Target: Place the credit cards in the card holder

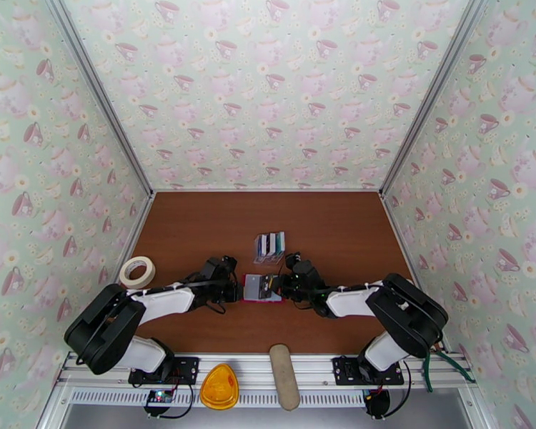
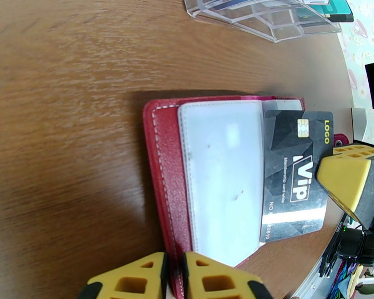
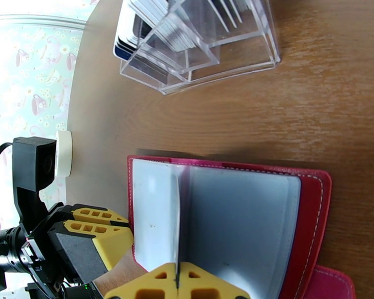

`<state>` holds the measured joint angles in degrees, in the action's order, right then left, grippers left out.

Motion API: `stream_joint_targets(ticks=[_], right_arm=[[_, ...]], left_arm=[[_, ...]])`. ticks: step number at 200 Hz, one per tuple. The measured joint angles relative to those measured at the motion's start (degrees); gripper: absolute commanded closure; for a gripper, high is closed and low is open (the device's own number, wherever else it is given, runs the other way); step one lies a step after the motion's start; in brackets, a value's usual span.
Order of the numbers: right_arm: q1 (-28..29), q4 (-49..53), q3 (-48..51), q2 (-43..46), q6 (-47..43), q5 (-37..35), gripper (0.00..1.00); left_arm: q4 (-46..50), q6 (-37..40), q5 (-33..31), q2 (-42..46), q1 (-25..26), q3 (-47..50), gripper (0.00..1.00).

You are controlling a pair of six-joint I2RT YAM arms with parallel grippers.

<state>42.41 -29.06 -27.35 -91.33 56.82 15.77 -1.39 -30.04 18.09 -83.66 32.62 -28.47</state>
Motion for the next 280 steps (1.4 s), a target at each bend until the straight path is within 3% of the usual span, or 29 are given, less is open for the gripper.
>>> stream_joint_targets(ticks=[225,280], right_arm=[[0.0,-4.5,0.0,-3.6,0.2,2.1,1.00],[0.0,-1.8,-1.0,-3.6,0.0,2.1,0.88]], left_arm=[[-0.2,-0.6,-0.1,-0.2,0.0,0.0,0.83],[-0.3,-0.6,-0.1,-0.2,0.0,0.0,0.83]])
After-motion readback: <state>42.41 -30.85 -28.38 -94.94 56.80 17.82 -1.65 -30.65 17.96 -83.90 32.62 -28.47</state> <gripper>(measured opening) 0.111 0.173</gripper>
